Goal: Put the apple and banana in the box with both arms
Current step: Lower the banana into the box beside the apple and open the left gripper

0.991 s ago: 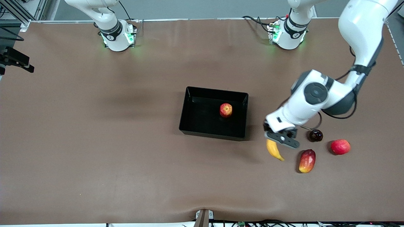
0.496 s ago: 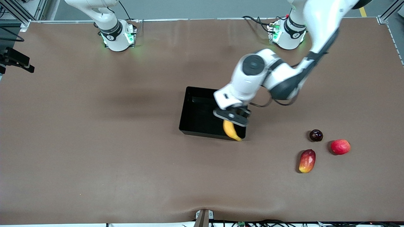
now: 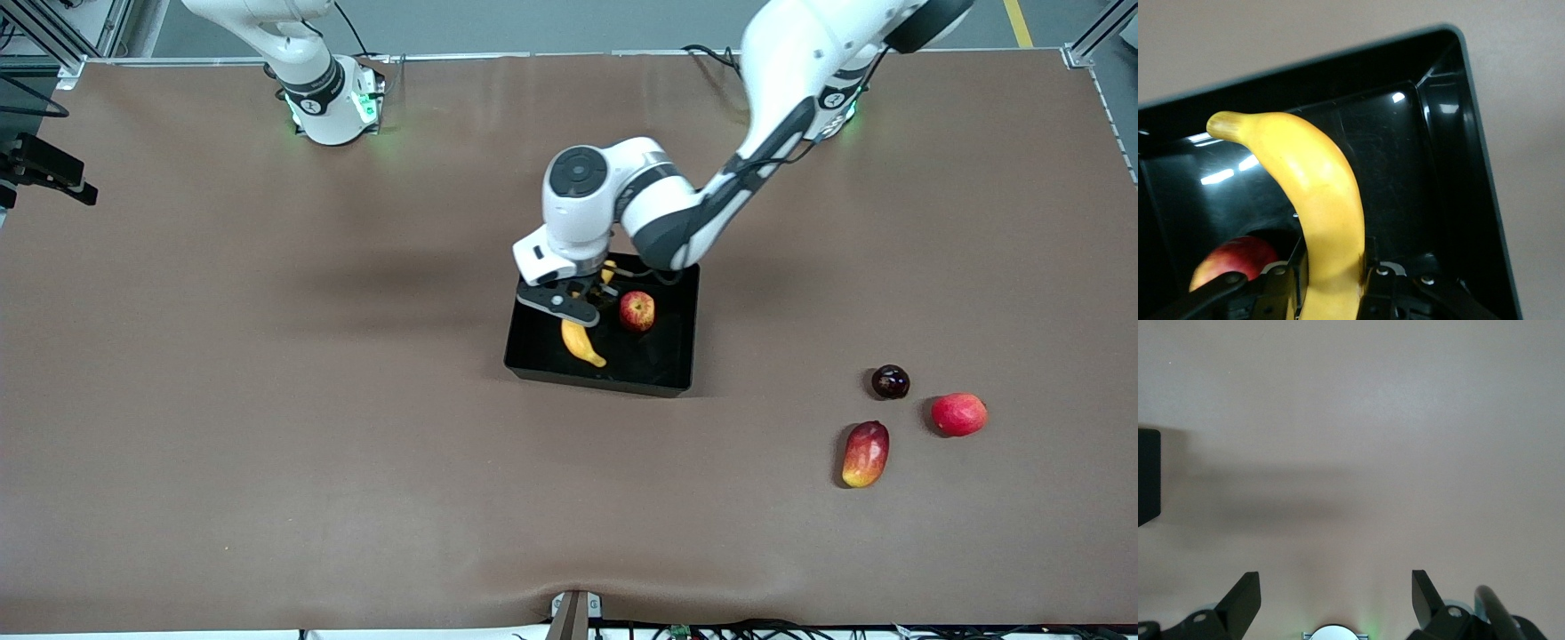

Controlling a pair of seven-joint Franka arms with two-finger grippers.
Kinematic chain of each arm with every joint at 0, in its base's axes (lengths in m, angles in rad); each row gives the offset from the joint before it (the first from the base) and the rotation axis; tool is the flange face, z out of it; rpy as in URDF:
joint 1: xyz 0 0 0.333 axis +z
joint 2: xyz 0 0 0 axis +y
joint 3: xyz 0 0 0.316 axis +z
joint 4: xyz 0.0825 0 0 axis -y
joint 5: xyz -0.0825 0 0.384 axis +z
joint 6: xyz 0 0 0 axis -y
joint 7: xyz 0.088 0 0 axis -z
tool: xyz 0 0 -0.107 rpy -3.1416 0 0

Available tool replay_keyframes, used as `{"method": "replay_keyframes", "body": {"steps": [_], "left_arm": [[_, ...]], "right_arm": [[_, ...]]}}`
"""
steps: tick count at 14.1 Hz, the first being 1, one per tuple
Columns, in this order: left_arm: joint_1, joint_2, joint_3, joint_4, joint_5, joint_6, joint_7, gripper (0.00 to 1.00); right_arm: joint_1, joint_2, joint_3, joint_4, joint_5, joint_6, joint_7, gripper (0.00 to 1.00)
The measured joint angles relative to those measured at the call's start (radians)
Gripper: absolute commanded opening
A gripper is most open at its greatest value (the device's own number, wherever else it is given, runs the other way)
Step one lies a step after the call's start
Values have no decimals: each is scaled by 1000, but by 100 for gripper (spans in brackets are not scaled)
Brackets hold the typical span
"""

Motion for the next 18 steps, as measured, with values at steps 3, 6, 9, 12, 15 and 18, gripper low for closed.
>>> {"method": "replay_keyframes", "body": {"steps": [3, 6, 9, 12, 15, 18], "left_arm": [[-64, 49, 58, 28, 0, 1, -10, 0], [-68, 89, 63, 39, 0, 3, -12, 0], [-71, 123, 73, 44, 0, 25, -27, 13], [-73, 144, 84, 47, 0, 42, -33, 16], [-81, 145, 94, 50, -1, 42, -50, 100], [-80, 147, 108, 58, -1, 48, -108, 100]], "right_arm": [[0, 0, -1, 0, 0, -1, 0, 100], [0, 0, -1, 0, 0, -1, 1, 100], [0, 0, -1, 0, 0, -2, 1, 100], [0, 0, -2, 0, 0, -3, 2, 100], [0, 0, -2, 0, 0, -3, 2, 100], [0, 0, -2, 0, 0, -3, 2, 100]]}}
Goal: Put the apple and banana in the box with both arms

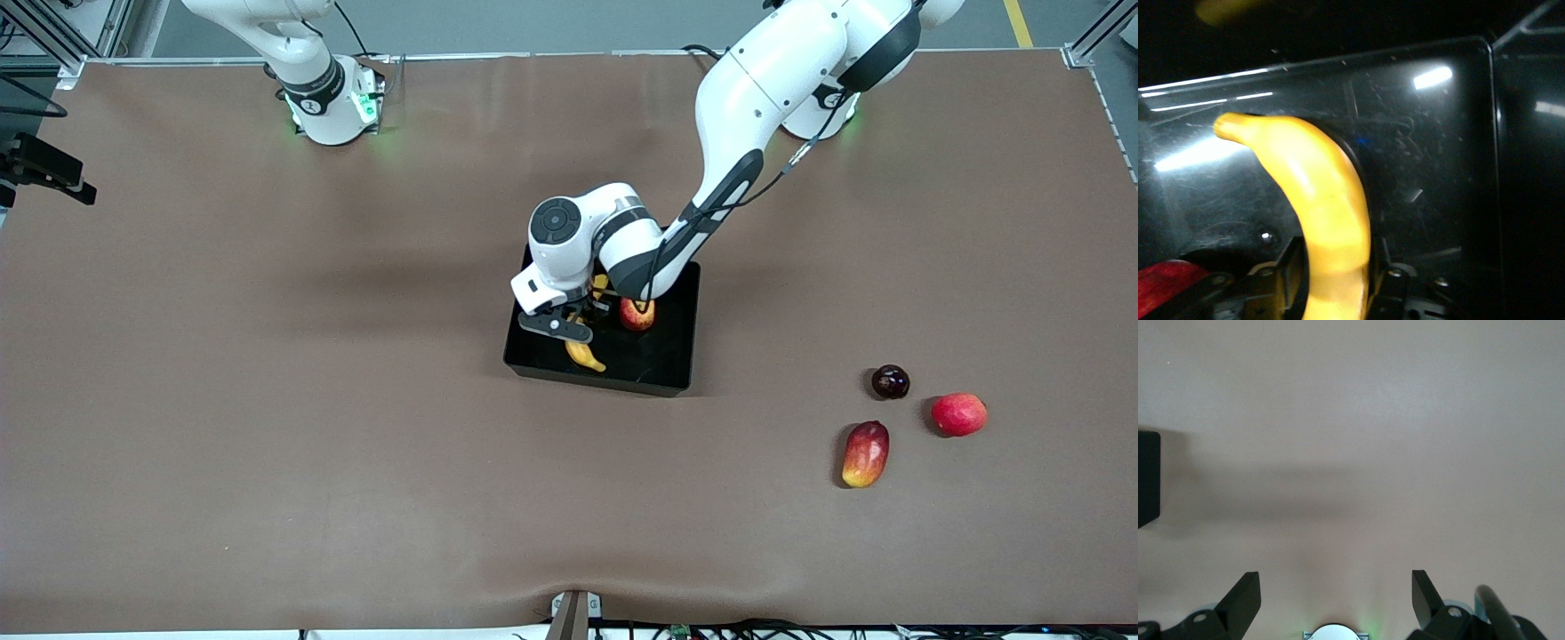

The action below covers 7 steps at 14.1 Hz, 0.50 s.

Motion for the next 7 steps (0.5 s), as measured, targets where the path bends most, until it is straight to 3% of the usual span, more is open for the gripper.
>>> {"method": "replay_keyframes", "body": {"steps": [3, 7], "left_arm": [[14, -47, 5, 37, 0, -44, -6, 100], [117, -224, 5, 50, 0, -247, -5, 100]], "right_arm": [[0, 0, 0, 0, 0, 0, 1, 100], [-1, 0, 0, 0, 0, 0, 2, 100]]}}
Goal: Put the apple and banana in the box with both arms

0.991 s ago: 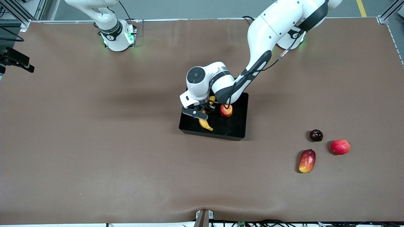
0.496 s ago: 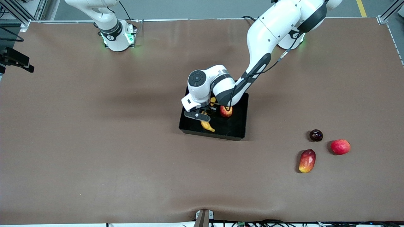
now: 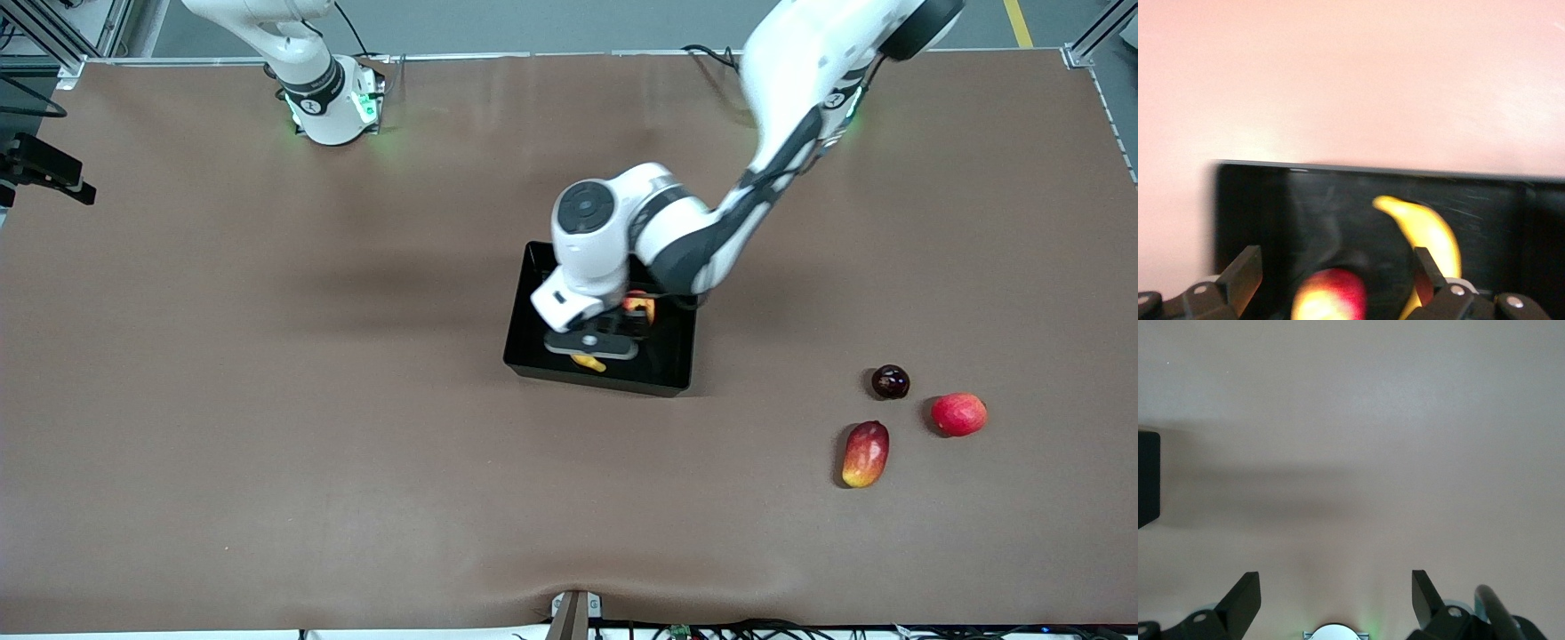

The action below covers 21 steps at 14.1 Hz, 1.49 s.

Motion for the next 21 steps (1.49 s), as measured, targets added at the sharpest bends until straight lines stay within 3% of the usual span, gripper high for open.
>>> {"method": "replay_keyframes", "body": {"steps": [5, 12, 16, 21], "left_arm": [[133, -144, 7, -4, 0, -184, 88, 100], [289, -283, 18, -6, -2, -272, 218, 100], [368, -359, 29, -14, -127, -285, 338, 100], [346, -523, 202, -130, -289, -300, 546, 100]], "right_arm": [[0, 0, 0, 0, 0, 0, 2, 100], [-1, 0, -1, 0, 0, 0, 3, 100], [-1, 0, -1, 0, 0, 0, 4, 100], [-1, 0, -1, -1, 0, 0, 4, 100]]}}
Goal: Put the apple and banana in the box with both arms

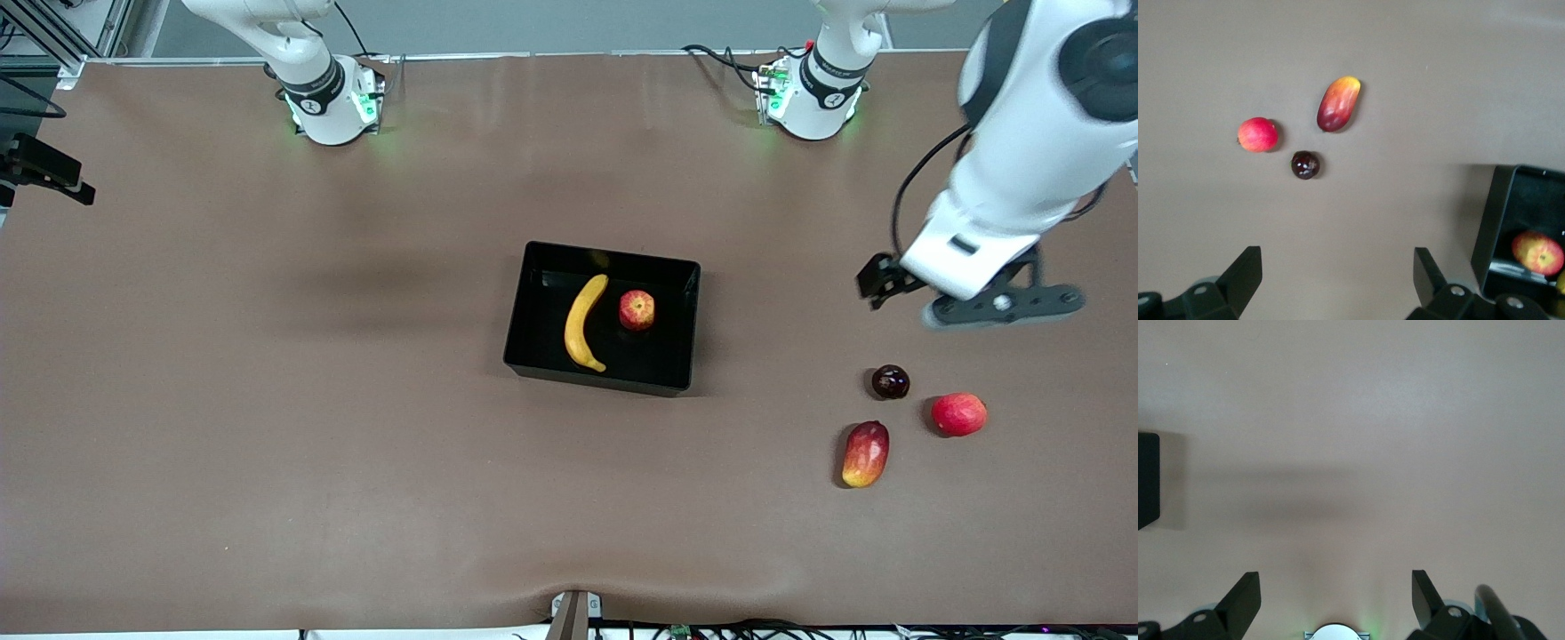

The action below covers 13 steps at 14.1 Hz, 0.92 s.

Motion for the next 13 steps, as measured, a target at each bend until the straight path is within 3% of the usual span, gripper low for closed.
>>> {"method": "replay_keyframes", "body": {"steps": [6, 13], "left_arm": [[1, -142, 86, -127, -102, -1, 119, 100], [1, -191, 93, -168, -125, -32, 138, 100]], "right_arm": [[-7, 0, -1, 0, 0, 0, 2, 100], [-8, 0, -1, 0, 0, 0, 2, 100]]}}
